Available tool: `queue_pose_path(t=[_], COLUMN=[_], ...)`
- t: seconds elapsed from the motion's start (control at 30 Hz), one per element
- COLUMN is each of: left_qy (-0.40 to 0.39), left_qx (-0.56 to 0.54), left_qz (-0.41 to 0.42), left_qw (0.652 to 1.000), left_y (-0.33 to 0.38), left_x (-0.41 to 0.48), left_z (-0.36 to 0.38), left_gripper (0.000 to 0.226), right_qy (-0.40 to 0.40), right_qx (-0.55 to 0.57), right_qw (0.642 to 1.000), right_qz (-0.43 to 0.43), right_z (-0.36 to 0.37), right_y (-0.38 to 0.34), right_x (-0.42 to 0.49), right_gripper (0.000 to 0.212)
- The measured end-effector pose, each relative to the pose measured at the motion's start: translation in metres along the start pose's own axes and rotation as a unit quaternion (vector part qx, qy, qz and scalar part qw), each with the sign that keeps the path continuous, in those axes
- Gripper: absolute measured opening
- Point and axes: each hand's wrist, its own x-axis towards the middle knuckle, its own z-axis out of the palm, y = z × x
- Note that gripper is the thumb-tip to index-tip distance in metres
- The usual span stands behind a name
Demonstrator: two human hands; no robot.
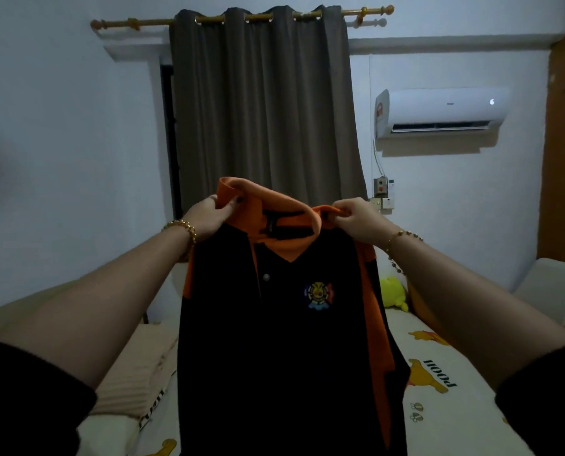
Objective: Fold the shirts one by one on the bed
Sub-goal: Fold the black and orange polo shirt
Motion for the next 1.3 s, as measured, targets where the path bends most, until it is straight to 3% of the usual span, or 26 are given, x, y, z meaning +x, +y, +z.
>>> queue_pose_path(t=[0.1, 0.2, 0.33, 0.4, 0.47, 0.53, 0.63, 0.7, 0.77, 0.87, 0.93, 1.0, 1.07, 1.13, 1.2, 1.3], left_qy=[-0.038, -0.013, 0.052, 0.072, 0.083, 0.094, 0.077, 0.017, -0.104, -0.316, -0.390, -0.404, -0.357, -0.257, -0.172, -0.116], left_qx=[0.097, 0.187, 0.216, 0.219, 0.231, 0.225, 0.137, 0.043, -0.055, -0.184, -0.205, -0.183, -0.153, -0.147, -0.193, -0.298], left_qz=[0.077, 0.141, 0.136, 0.107, 0.073, 0.044, -0.043, -0.106, -0.131, -0.117, -0.096, -0.055, -0.056, -0.080, -0.102, -0.129], left_qw=[0.992, 0.972, 0.965, 0.967, 0.967, 0.969, 0.987, 0.993, 0.984, 0.923, 0.893, 0.894, 0.920, 0.952, 0.961, 0.939], left_y=[-0.012, -0.024, -0.036, -0.040, -0.046, -0.047, -0.049, -0.053, -0.060, -0.070, -0.067, -0.055, -0.047, -0.046, -0.047, -0.047], left_x=[-0.004, -0.003, -0.004, -0.004, -0.002, -0.005, 0.005, 0.010, 0.019, 0.018, 0.004, -0.002, -0.002, 0.003, 0.004, 0.000], left_z=[-0.019, -0.032, -0.037, -0.034, -0.030, -0.027, -0.018, -0.014, -0.010, -0.006, -0.002, 0.011, 0.028, 0.044, 0.052, 0.062], left_gripper=[0.058, 0.071, 0.059, 0.049, 0.038, 0.032, 0.030, 0.032, 0.063, 0.073, 0.083, 0.090, 0.077, 0.043, 0.029, 0.028], right_qy=[0.156, 0.209, 0.100, 0.043, 0.013, -0.014, -0.091, -0.117, -0.123, -0.123, -0.136, -0.163, -0.174, -0.161, -0.127, -0.111], right_qx=[-0.087, -0.129, -0.200, -0.201, -0.142, 0.024, 0.268, 0.359, 0.441, 0.499, 0.507, 0.527, 0.560, 0.559, 0.484, 0.355], right_qw=[0.984, 0.969, 0.964, 0.963, 0.974, 0.981, 0.927, 0.889, 0.857, 0.837, 0.836, 0.824, 0.802, 0.807, 0.861, 0.921], right_qz=[-0.016, 0.012, 0.146, 0.173, 0.177, 0.194, 0.248, 0.261, 0.238, 0.190, 0.157, 0.131, 0.111, 0.101, 0.095, 0.112], right_z=[0.005, 0.013, 0.029, 0.036, 0.045, 0.051, 0.054, 0.054, 0.054, 0.057, 0.064, 0.073, 0.083, 0.091, 0.096, 0.100], right_y=[-0.009, -0.014, -0.027, -0.035, -0.042, -0.050, -0.062, -0.064, -0.068, -0.076, -0.078, -0.074, -0.070, -0.066, -0.061, -0.043], right_x=[0.011, 0.014, 0.017, 0.018, 0.020, 0.021, 0.026, 0.034, 0.042, 0.045, 0.044, 0.045, 0.048, 0.051, 0.052, 0.045], right_gripper=[0.031, 0.041, 0.053, 0.056, 0.050, 0.036, 0.029, 0.027, 0.025, 0.022, 0.023, 0.023, 0.023, 0.023, 0.023, 0.019])
